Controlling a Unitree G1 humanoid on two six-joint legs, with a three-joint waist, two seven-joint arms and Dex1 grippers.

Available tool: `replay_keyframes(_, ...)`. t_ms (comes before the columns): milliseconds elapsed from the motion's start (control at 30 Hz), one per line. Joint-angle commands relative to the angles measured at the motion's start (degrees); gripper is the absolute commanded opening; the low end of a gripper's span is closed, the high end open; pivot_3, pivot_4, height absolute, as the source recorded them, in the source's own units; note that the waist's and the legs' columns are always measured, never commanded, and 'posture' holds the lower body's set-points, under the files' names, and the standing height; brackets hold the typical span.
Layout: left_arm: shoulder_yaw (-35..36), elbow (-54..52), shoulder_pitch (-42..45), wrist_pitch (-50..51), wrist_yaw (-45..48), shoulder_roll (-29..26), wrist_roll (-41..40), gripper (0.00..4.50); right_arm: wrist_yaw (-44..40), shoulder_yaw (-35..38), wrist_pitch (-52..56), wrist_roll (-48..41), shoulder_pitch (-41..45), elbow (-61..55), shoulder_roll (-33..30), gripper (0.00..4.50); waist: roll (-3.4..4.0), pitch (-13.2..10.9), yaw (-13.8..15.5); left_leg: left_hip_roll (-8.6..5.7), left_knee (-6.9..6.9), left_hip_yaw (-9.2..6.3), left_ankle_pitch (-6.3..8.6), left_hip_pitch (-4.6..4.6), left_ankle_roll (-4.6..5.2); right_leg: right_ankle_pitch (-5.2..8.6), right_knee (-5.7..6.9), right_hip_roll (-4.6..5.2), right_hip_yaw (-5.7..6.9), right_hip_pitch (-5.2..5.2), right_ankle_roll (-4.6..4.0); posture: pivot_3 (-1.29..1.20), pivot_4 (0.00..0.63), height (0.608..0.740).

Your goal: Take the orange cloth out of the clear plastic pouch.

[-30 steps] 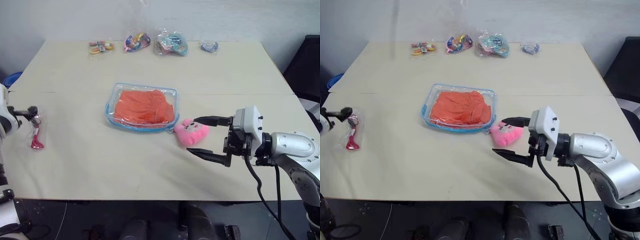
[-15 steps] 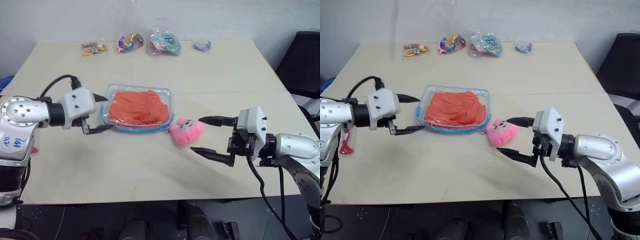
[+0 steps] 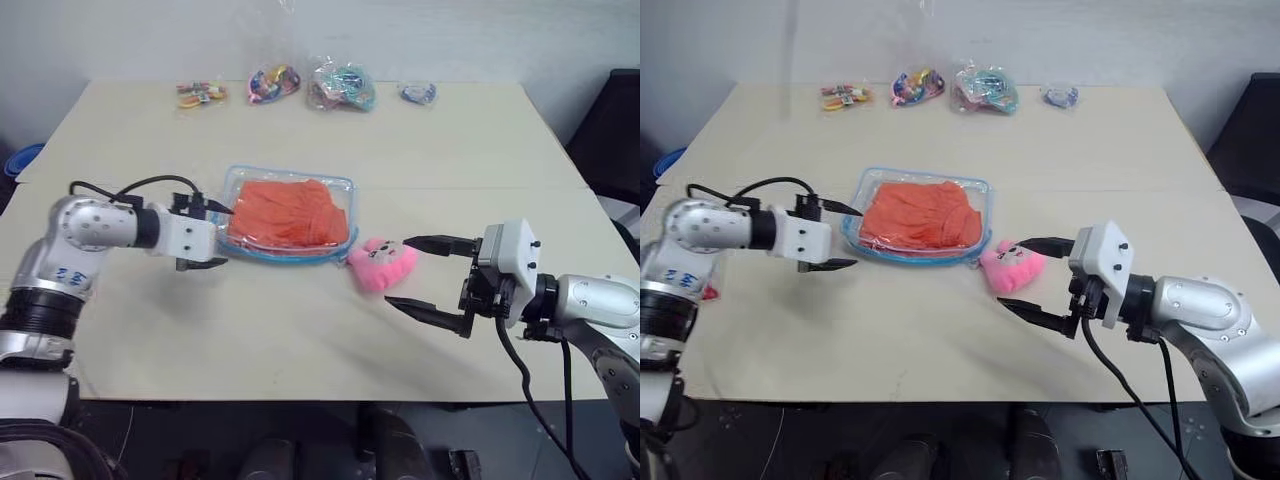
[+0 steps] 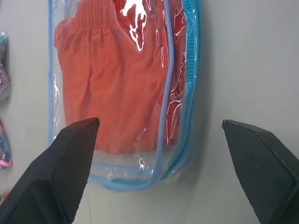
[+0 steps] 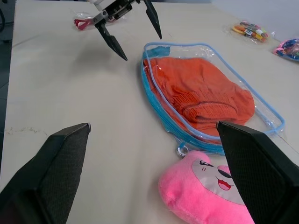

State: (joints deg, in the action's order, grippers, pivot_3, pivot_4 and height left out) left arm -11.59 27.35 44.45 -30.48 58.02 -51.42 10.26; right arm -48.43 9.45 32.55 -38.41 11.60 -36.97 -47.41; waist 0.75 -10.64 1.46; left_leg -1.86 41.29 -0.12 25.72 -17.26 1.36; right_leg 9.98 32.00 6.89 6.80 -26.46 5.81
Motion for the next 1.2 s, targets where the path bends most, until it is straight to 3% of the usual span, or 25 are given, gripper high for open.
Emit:
replay_keyframes(33, -0.9, 4.9, 3.4, -4.9, -5.1, 1.2, 4.8, 4.48, 0.7, 2.5, -0.1, -1.3, -0.6, -3.2, -0.7, 4.50, -0.01, 0.0, -0.1, 0.00, 0.00, 0.01, 0.00, 0.01, 0.00, 0.00, 0.00, -0.01, -0.01, 0.00, 0.00, 0.00, 0.150, 0.740)
replay_keyframes(133, -1.4, 7.7, 4.6, -6.7, -6.2, 2.0, 5.7, 3.87, 1.1, 3.3, 0.1, -1.4, -1.5, -3.7, -1.0, 4.50, -0.02, 0.0, -0.1, 0.02, -0.01, 0.04, 0.00, 0.02, 0.01, 0.00, 0.00, -0.05, -0.02, 0.00, 0.00, 0.00, 0.150, 0.740)
replay_keyframes(333, -1.6, 10.9, 5.9, -9.1, -7.4, 2.4, 6.3, 1.91, 1.7, 4.1, 0.4, -1.7, -2.8, -4.5, -1.1, 4.50, -0.02, 0.0, -0.1, 0.06, -0.01, 0.07, 0.00, 0.04, 0.01, 0.00, 0.01, -0.08, -0.05, 0.00, 0.00, 0.00, 0.150, 0.740)
replay_keyframes(533, -0.3, 3.7, 0.8, -6.9, -0.5, 1.4, -1.6, 0.02, 1.5, 4.4, 0.2, -1.6, -3.5, -4.5, -1.4, 4.50, -0.02, 0.0, -0.1, 0.05, 0.00, 0.07, 0.01, 0.05, 0.01, -0.01, 0.01, -0.07, -0.06, 0.00, 0.00, 0.00, 0.150, 0.740)
replay_keyframes(833, 8.3, -18.9, -16.2, 2.0, 0.5, -5.8, -8.5, 0.02, -0.7, 4.8, 0.0, -2.3, -4.3, -3.7, -2.9, 4.50, -0.01, 0.0, -0.3, 0.24, -0.01, 0.09, 0.05, 0.08, -0.04, -0.01, -0.01, -0.18, -0.14, -0.03, -0.02, 0.00, 0.150, 0.740)
replay_keyframes(1200, 9.2, -19.4, -21.3, -0.9, -3.5, -6.1, -3.8, 0.02, -3.7, 3.8, -0.7, -2.4, -4.3, -2.6, -3.6, 4.50, -0.01, 0.0, -0.1, 0.23, -0.02, 0.13, 0.08, 0.10, -0.01, -0.01, -0.02, -0.22, -0.20, -0.01, -0.04, 0.00, 0.150, 0.740)
